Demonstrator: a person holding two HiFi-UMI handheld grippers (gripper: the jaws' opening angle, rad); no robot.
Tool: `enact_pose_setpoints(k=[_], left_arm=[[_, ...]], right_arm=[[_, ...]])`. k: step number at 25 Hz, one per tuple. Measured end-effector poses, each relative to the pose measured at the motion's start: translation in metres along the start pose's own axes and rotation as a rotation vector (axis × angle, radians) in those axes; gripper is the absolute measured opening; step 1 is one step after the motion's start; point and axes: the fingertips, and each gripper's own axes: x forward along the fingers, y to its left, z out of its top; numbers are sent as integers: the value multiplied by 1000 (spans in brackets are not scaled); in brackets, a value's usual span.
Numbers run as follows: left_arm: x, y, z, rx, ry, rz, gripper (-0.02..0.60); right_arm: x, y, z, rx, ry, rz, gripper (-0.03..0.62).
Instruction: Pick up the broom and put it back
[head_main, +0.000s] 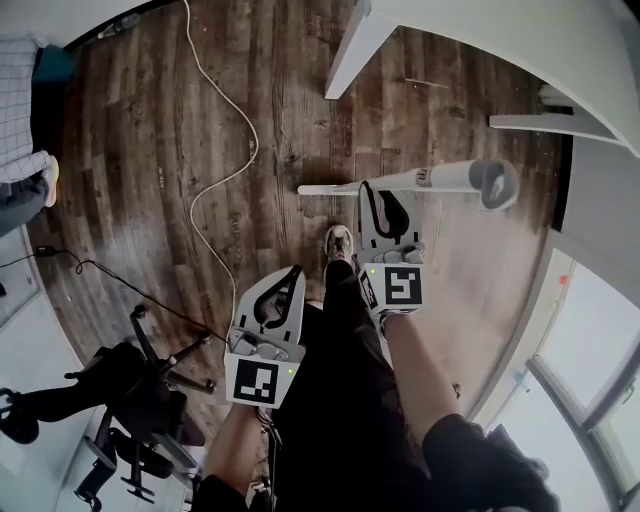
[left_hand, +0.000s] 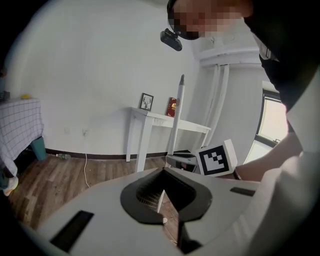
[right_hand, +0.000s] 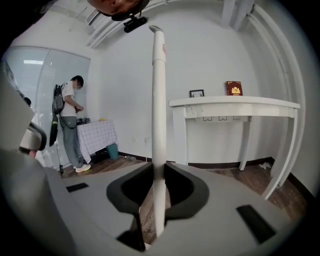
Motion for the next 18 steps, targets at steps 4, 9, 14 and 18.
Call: enact_pose_setpoints(k=[4, 9, 14, 18], left_arm=[[17, 11, 31, -22, -31, 40, 0], [38, 16, 56, -20, -38, 53, 0], [49, 16, 63, -11, -22, 48, 0], [47, 10, 70, -23, -4, 27, 0]], right_arm=[[37, -21, 5, 12, 24, 34, 89], [79, -44, 8, 35, 47, 61, 89], [110, -54, 8, 25, 62, 73, 92], [123, -58, 13, 4, 84, 45, 112]])
